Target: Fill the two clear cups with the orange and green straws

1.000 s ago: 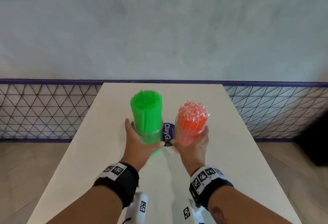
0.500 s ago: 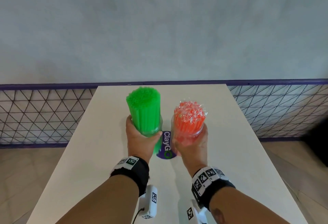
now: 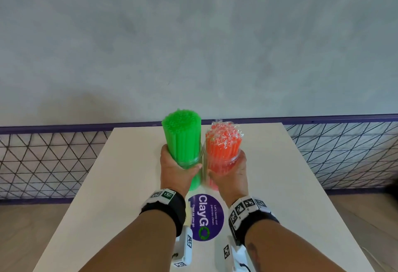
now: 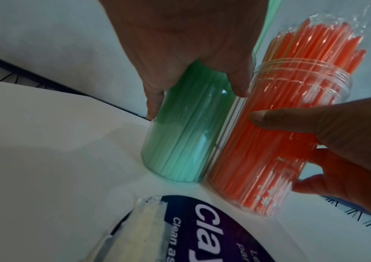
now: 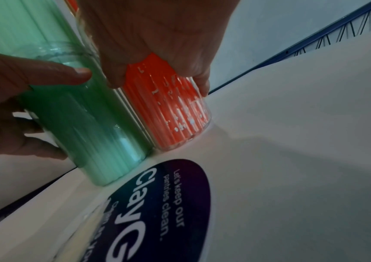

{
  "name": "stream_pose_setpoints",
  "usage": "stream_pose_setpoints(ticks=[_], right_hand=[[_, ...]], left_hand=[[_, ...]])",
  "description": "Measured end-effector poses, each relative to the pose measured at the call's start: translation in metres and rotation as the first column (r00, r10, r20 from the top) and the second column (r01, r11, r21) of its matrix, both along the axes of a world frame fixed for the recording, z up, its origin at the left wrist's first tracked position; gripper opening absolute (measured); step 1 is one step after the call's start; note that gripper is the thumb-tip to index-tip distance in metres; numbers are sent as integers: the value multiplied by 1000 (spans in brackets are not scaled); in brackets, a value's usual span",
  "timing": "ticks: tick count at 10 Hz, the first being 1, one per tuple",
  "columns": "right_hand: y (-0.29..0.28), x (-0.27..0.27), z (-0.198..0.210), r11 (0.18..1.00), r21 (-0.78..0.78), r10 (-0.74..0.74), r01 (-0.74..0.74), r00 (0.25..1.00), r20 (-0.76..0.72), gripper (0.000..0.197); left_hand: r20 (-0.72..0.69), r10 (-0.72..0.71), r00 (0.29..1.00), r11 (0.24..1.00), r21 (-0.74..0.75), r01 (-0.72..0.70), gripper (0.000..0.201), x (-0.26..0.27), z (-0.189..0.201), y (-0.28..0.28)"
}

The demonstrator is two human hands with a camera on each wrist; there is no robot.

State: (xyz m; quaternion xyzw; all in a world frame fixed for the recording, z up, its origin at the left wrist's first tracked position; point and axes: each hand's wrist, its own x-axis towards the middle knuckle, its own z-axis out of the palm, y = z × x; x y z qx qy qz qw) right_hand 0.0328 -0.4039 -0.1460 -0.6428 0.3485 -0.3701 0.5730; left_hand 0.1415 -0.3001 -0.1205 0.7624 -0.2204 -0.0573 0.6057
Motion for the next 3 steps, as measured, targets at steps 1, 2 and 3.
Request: stream_pose_setpoints(ticks=[1, 2, 3], right_hand=[[-3, 1, 1, 1000, 18, -5, 5, 1000, -8, 96], [0, 2, 1, 999, 38, 4, -1, 997, -78, 111], [8, -6, 18, 999, 7, -36, 38, 983, -179, 132]], left_hand=[[-4, 10, 1000, 1000, 11, -10, 89, -1, 3, -2], [-20, 7, 1000, 999, 37, -7, 99, 2, -1, -1], [-46, 66, 997, 991, 118, -60, 128, -7, 6, 5]])
